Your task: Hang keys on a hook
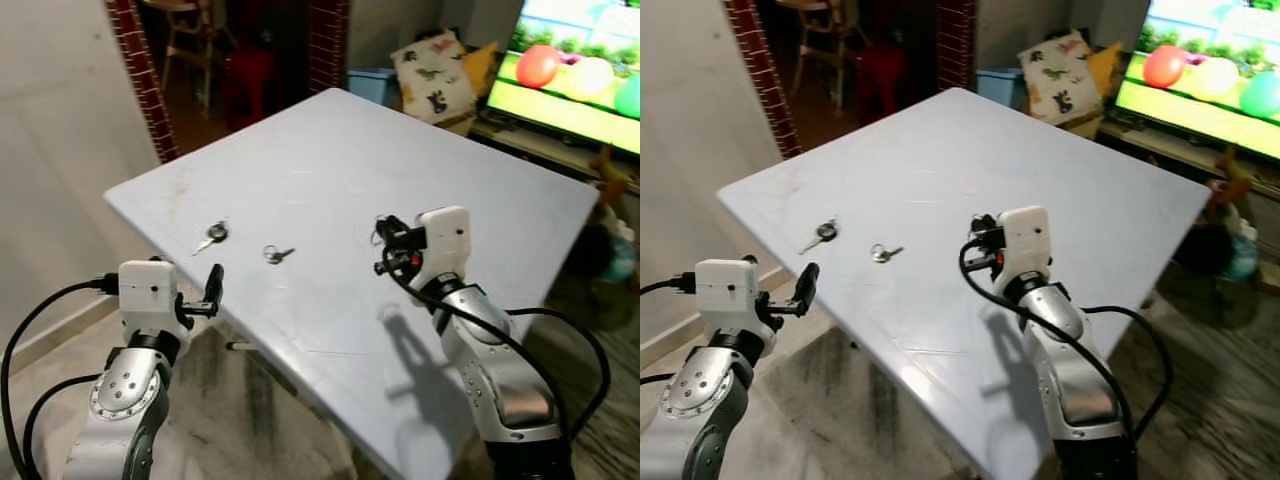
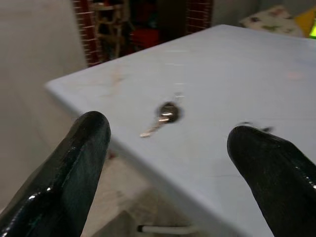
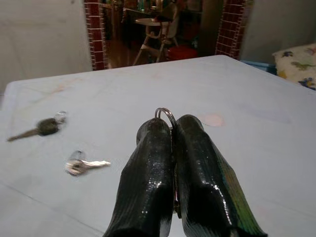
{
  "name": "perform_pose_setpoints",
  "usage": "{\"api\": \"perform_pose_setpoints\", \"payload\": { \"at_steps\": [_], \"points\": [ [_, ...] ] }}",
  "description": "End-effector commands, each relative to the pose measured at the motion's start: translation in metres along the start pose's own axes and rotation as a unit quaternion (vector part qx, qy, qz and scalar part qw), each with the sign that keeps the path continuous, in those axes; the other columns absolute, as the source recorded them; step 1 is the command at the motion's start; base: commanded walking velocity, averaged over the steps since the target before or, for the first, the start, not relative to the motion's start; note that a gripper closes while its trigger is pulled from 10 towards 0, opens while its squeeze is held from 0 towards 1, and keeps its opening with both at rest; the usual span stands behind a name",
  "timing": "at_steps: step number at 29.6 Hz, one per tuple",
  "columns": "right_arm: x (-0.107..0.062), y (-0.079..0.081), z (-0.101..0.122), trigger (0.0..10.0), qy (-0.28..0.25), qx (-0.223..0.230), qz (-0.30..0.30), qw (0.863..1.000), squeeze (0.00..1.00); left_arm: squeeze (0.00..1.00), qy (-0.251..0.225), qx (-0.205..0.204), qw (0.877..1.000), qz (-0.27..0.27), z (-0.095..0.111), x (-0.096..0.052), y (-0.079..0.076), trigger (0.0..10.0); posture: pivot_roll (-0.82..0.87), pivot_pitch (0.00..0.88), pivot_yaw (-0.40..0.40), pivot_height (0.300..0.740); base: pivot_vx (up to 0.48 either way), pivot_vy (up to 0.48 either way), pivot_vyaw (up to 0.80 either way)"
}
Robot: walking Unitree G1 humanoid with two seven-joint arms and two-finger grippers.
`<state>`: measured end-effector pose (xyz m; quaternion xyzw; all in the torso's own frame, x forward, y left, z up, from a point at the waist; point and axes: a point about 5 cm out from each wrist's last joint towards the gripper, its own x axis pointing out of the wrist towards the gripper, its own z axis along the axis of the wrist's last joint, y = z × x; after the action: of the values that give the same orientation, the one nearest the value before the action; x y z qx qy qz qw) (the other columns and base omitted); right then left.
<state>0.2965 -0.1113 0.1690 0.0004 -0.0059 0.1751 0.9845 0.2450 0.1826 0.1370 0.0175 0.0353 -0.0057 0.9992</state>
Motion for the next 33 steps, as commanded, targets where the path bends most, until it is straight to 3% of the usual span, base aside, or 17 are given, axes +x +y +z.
{"api": "perform_pose_setpoints", "payload": {
  "at_steps": [1,33],
  "points": [
    [0.0030,0.0059,0.0052,10.0,-0.006,-0.001,0.010,1.000,0.00,0.00,0.009,0.008,1.000,0.012,-0.0033,0.0008,0.0054,10.0,0.06,0.000,-0.009,0.740,0.000,0.480,0.00],
    [0.0121,0.0082,0.0101,10.0,-0.014,-0.004,0.009,1.000,0.00,0.00,0.002,0.020,1.000,0.006,-0.0016,0.0105,0.0058,10.0,0.07,0.000,0.001,0.740,0.000,0.480,0.00]
  ]
}}
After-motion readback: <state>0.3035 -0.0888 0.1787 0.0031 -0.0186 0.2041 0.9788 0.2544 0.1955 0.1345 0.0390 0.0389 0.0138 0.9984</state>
